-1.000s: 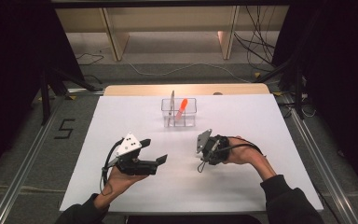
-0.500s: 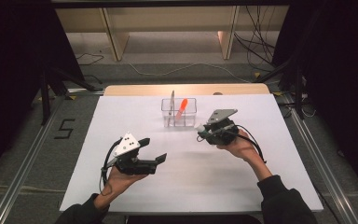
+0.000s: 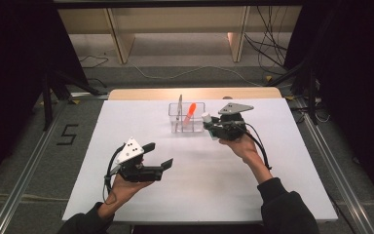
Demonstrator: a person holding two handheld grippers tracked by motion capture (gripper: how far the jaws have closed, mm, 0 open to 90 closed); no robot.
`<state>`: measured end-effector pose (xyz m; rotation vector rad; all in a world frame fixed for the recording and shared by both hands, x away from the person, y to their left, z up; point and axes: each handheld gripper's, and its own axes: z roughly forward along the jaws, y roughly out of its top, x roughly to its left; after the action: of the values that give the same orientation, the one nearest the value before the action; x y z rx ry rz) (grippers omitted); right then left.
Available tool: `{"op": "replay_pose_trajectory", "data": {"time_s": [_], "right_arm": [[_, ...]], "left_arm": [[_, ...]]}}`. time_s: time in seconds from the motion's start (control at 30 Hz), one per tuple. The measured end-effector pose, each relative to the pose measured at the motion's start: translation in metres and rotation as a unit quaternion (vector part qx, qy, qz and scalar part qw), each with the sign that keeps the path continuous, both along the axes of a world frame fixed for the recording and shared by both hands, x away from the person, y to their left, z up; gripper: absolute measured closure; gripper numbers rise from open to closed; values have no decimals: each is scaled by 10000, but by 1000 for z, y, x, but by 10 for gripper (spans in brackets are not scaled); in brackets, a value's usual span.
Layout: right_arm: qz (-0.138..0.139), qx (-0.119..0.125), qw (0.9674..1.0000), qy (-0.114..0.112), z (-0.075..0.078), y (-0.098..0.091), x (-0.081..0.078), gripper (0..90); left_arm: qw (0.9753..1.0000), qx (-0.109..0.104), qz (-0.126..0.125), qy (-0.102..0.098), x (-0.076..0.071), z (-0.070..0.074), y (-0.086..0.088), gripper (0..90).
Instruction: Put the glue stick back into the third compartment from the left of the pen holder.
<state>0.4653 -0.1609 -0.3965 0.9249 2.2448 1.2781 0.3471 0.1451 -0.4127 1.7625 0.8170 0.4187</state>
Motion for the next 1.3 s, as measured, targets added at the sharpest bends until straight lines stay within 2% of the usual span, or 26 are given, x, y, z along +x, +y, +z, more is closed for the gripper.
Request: {"op": "replay_pose_trajectory", "data": {"time_s": [0.2,0.37,0.53,0.63,0.87,1.0,1.17,1.3], "right_arm": [[-262,360,9990,-45,3,2,10,659],[-543,579,9968,-84,4,4,20,659],[-679,687,9952,-121,5,7,27,659],[-811,837,9931,-120,4,9,33,659],[-1030,825,9908,-286,6,15,43,659],[-1180,907,9881,-389,8,20,51,659],[-1226,952,9872,-364,6,26,59,659],[-1321,1068,9850,-312,2,29,63,659]], "left_arm": [[10000,-42,31,-40,0,0,1,154],[10000,-63,48,-28,0,1,1,154],[9999,-79,55,-31,0,1,1,153],[9999,-89,58,-39,0,1,1,153],[9999,-99,55,-67,0,2,2,150],[9999,-119,76,-74,0,2,3,150],[9998,-151,72,-68,-1,3,3,151],[9999,-128,48,-91,-1,3,3,150]]}}
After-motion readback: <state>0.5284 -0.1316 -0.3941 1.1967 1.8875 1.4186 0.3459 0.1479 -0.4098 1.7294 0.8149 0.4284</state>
